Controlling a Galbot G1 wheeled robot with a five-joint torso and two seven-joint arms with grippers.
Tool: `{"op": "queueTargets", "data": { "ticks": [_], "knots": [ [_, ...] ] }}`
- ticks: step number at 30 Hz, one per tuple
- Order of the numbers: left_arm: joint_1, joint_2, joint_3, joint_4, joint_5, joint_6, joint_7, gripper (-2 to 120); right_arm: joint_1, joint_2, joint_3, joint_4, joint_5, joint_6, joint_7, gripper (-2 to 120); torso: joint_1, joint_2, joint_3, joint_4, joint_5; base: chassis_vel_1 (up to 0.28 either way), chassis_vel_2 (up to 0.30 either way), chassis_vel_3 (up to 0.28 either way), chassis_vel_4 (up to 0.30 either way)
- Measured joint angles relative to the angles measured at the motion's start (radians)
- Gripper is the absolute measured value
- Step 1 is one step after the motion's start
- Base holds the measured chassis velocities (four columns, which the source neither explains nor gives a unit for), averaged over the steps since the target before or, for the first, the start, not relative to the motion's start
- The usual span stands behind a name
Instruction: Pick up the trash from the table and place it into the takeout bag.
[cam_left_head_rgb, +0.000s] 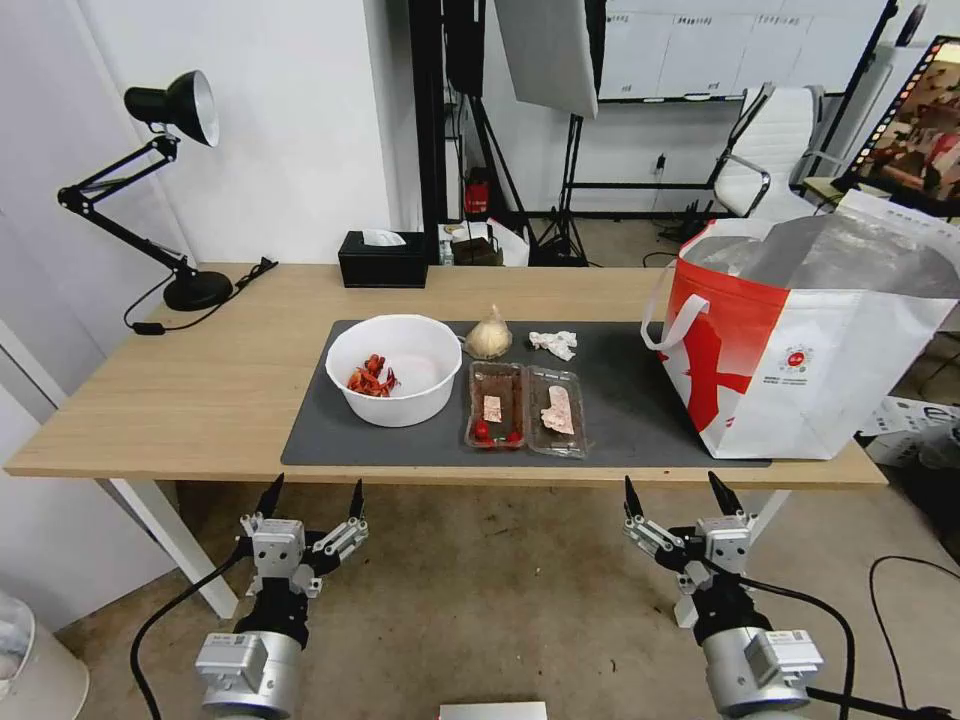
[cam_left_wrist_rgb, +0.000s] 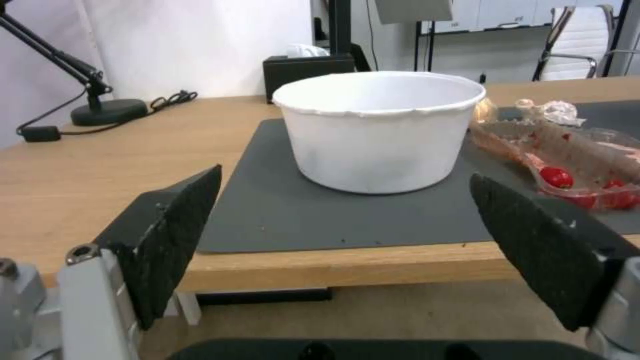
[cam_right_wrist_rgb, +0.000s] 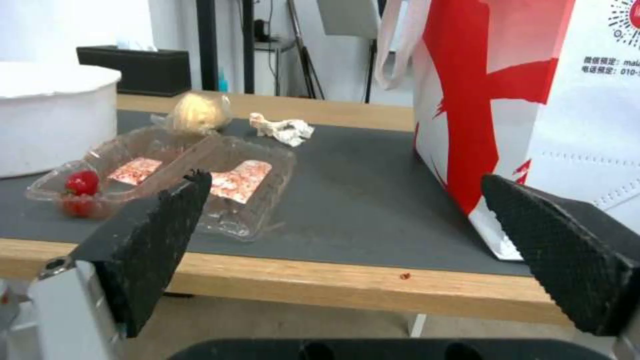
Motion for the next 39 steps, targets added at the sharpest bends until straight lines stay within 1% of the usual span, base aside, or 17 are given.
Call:
{"op": "queueTargets", "data": {
  "ticks": [19,23,24,25,26,29,30,31,34,35,37,38,39],
  "knots": [
    [0.0,0.0,0.0,0.0,0.0,0.0,0.0,100,0.0,0.0,0.0,0.0,0.0,0.0,0.0,100,0.0,0.0,0.0,0.0,0.0,0.0,0.0,0.0,0.0],
    [-0.011,0.012,-0.001,-0.002,-0.015,0.009,-0.016,100,0.004,-0.012,0.002,0.001,0.014,-0.009,0.001,100,0.0,0.0,0.0,0.0,0.0,0.0,0.0,0.0,0.0],
    [-0.024,0.026,-0.005,-0.007,-0.033,0.022,-0.036,100,0.012,-0.029,0.007,0.004,0.032,-0.022,0.004,100,0.0,0.0,0.0,0.0001,-0.0001,0.0,0.0,0.0,0.0],
    [-0.051,0.054,-0.012,-0.02,-0.067,0.046,-0.073,100,0.026,-0.06,0.016,0.011,0.067,-0.046,0.012,100,0.0,0.0,0.0,0.0,0.0,0.0,0.0,0.0,0.0],
    [-0.051,0.054,-0.012,-0.02,-0.067,0.046,-0.073,100,0.026,-0.06,0.016,0.011,0.067,-0.046,0.012,100,0.0,0.0,0.0,0.0,0.0,0.0,0.0,0.0,0.0],
    [-0.118,0.127,-0.029,-0.047,-0.157,0.114,-0.172,100,0.063,-0.142,0.038,0.027,0.157,-0.111,0.03,100,0.0,0.0,0.0,0.0,0.0,0.0,0.0,0.0,0.0],
    [-0.135,0.145,-0.033,-0.055,-0.18,0.131,-0.197,100,0.072,-0.161,0.043,0.031,0.179,-0.127,0.035,100,0.0,0.0,0.0,0.0,0.0,0.0,0.0,0.0,0.0],
    [-0.135,0.145,-0.033,-0.055,-0.18,0.131,-0.197,100,0.072,-0.161,0.043,0.031,0.179,-0.127,0.035,100,0.0,0.0,0.0,0.0,0.0,0.0,0.0,0.0,0.0],
    [-0.206,0.223,-0.051,-0.085,-0.276,0.203,-0.302,100,0.11,-0.245,0.067,0.049,0.272,-0.195,0.055,100,0.0,0.0,0.0,0.0,0.0,0.0,0.0,0.0,0.0],
    [-0.206,0.223,-0.051,-0.085,-0.276,0.203,-0.302,100,0.11,-0.245,0.067,0.049,0.272,-0.195,0.055,100,0.0,0.0,0.0,0.0,0.0,0.0,0.0,0.0,0.0],
    [-0.253,0.273,-0.064,-0.105,-0.338,0.248,-0.37,100,0.136,-0.303,0.083,0.06,0.336,-0.241,0.068,100,0.0,0.0,0.0,-0.0001,0.0002,0.0,0.0,0.0,0.0],
    [-0.269,0.291,-0.068,-0.112,-0.36,0.261,-0.393,100,0.156,-0.345,0.094,0.069,0.384,-0.276,0.078,100,0.0,0.0,0.0,-0.0003,0.0003,0.0,0.0,0.0,0.0],
    [-0.269,0.291,-0.068,-0.112,-0.36,0.261,-0.393,100,0.156,-0.345,0.094,0.069,0.384,-0.276,0.078,100,0.0,0.0,0.0,-0.0003,0.0003,0.0,0.0,0.0,0.0]
  ]
}}
